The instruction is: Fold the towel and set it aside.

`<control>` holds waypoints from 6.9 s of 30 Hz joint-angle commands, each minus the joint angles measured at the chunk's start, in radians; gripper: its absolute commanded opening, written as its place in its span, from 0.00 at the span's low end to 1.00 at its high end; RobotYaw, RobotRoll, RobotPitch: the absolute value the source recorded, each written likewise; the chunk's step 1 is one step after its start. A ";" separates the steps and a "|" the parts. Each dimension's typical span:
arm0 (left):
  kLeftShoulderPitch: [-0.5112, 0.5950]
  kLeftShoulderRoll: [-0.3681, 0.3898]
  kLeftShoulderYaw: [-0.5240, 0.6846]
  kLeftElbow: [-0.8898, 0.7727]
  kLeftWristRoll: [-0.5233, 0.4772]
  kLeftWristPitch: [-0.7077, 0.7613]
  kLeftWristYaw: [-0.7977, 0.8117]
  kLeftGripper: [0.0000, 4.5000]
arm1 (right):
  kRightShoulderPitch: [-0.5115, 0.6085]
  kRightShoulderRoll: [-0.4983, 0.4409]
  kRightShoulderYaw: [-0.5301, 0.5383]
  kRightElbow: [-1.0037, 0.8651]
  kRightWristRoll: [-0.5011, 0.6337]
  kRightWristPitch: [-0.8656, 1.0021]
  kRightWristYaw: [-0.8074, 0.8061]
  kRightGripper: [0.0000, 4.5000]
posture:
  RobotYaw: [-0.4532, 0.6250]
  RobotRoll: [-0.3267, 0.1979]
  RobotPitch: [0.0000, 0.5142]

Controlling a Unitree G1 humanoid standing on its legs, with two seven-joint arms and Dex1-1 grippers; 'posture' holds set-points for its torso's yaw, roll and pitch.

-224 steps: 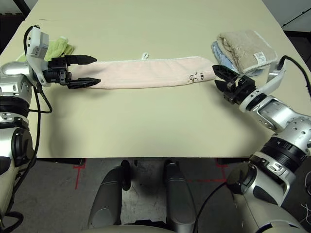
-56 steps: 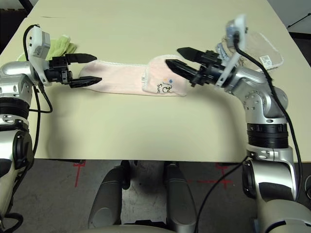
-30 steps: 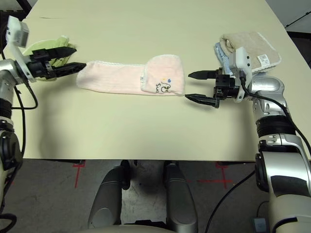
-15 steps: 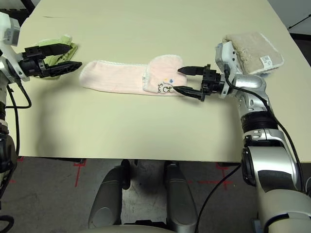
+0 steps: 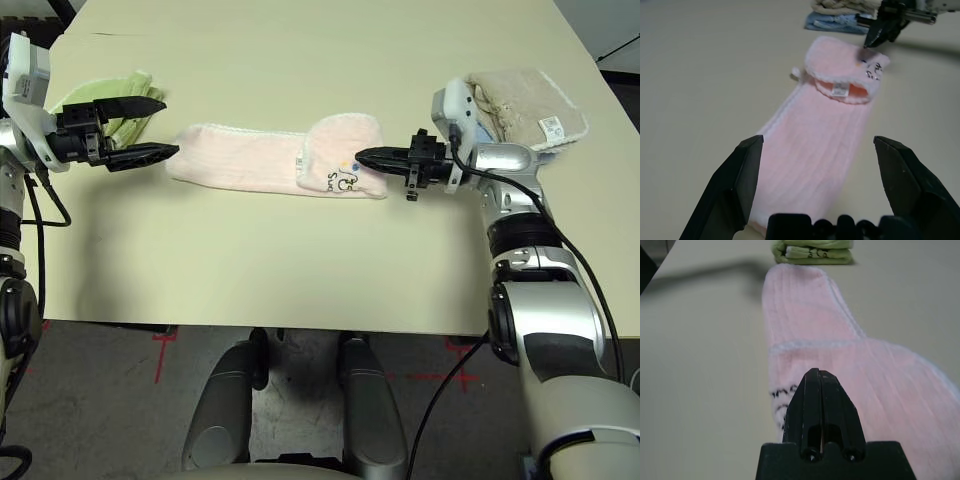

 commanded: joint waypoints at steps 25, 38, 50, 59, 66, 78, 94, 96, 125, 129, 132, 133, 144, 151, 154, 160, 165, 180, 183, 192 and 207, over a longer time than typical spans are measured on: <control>-0.019 -0.021 -0.033 -0.006 0.001 -0.024 -0.039 1.00 | -0.126 0.074 -0.126 0.204 -0.010 0.100 -0.313 0.01 | 0.45 0.62 0.48; -0.016 -0.013 -0.031 -0.012 -0.003 -0.018 -0.042 1.00 | -0.067 0.121 -0.007 0.268 -0.183 0.122 -0.514 0.01 | 0.47 0.62 0.49; -0.021 -0.023 -0.031 0.004 0.000 -0.029 -0.032 1.00 | -0.057 0.008 -0.178 0.005 0.082 0.139 -0.134 0.01 | 0.45 0.62 0.49; -0.042 -0.046 -0.036 0.045 0.006 -0.059 -0.030 1.00 | 0.124 -0.166 -0.100 -0.261 0.111 0.221 0.126 0.01 | 0.42 0.62 0.48; -0.042 -0.048 -0.038 0.052 0.003 -0.065 -0.039 1.00 | 0.213 -0.234 -0.045 -0.308 0.087 0.210 0.190 0.01 | 0.42 0.62 0.48; -0.043 -0.036 -0.024 0.059 0.008 -0.078 0.002 1.00 | 0.221 -0.237 -0.031 -0.277 0.071 0.093 0.180 0.05 | 0.44 0.62 0.46; -0.112 0.112 -0.061 0.080 0.018 0.589 0.073 1.00 | 0.277 -0.240 -0.032 -0.379 0.104 0.135 0.142 1.00 | 0.44 0.62 0.48; -0.120 0.131 -0.086 0.070 0.004 0.815 0.085 1.00 | 0.283 -0.238 -0.030 -0.394 0.106 0.138 0.140 1.00 | 0.44 0.62 0.48; -0.086 -0.021 0.090 0.003 -0.150 1.272 0.560 1.00 | 0.293 -0.234 -0.021 -0.448 0.104 0.165 0.118 1.00 | 0.43 0.62 0.49; -0.100 -0.040 0.116 0.033 -0.156 1.245 0.604 1.00 | 0.293 -0.235 -0.020 -0.450 0.104 0.165 0.116 1.00 | 0.42 0.62 0.50; -0.107 -0.050 0.127 0.047 -0.160 1.226 0.626 1.00 | 0.295 -0.237 -0.021 -0.452 0.103 0.164 0.115 1.00 | 0.42 0.62 0.50; -0.108 -0.051 0.126 0.050 -0.161 1.223 0.627 1.00 | 0.295 -0.238 -0.021 -0.453 0.103 0.164 0.115 1.00 | 0.42 0.62 0.50; -0.104 -0.050 0.119 0.071 -0.155 1.195 0.649 0.42 | 0.298 -0.242 -0.021 -0.459 0.102 0.163 0.113 1.00 | 0.41 0.62 0.49; -0.101 -0.042 0.123 0.087 -0.153 1.174 0.672 0.01 | 0.301 -0.244 -0.021 -0.467 0.102 0.167 0.113 1.00 | 0.41 0.62 0.49; -0.096 -0.027 0.117 0.092 -0.149 1.165 0.668 0.01 | 0.301 -0.243 -0.021 -0.466 0.101 0.165 0.113 1.00 | 0.42 0.62 0.48; -0.056 0.069 0.055 0.065 -0.133 1.159 0.581 0.01 | 0.294 -0.240 -0.020 -0.453 0.099 0.158 0.114 1.00 | 0.42 0.62 0.48; -0.010 0.158 -0.021 0.023 -0.130 1.157 0.456 0.01 | 0.286 -0.232 -0.014 -0.440 0.095 0.152 0.115 1.00 | 0.44 0.62 0.48; -0.027 0.215 -0.135 -0.063 -0.118 1.062 0.257 0.01 | 0.250 -0.220 -0.010 -0.382 0.085 0.134 0.116 1.00 | 0.45 0.62 0.48; -0.067 0.181 -0.132 -0.127 -0.149 1.083 0.234 0.01 | 0.246 -0.222 -0.013 -0.373 0.083 0.129 0.111 1.00 | 0.46 0.62 0.48; -0.162 0.067 -0.139 -0.345 -0.262 1.182 0.210 0.01 | 0.245 -0.227 -0.016 -0.354 0.076 0.117 0.094 1.00 | 0.44 0.62 0.48; -0.240 -0.122 -0.240 -0.431 -0.285 1.146 0.233 0.01 | 0.220 -0.244 -0.028 -0.258 0.057 0.067 0.069 1.00 | 0.43 0.62 0.49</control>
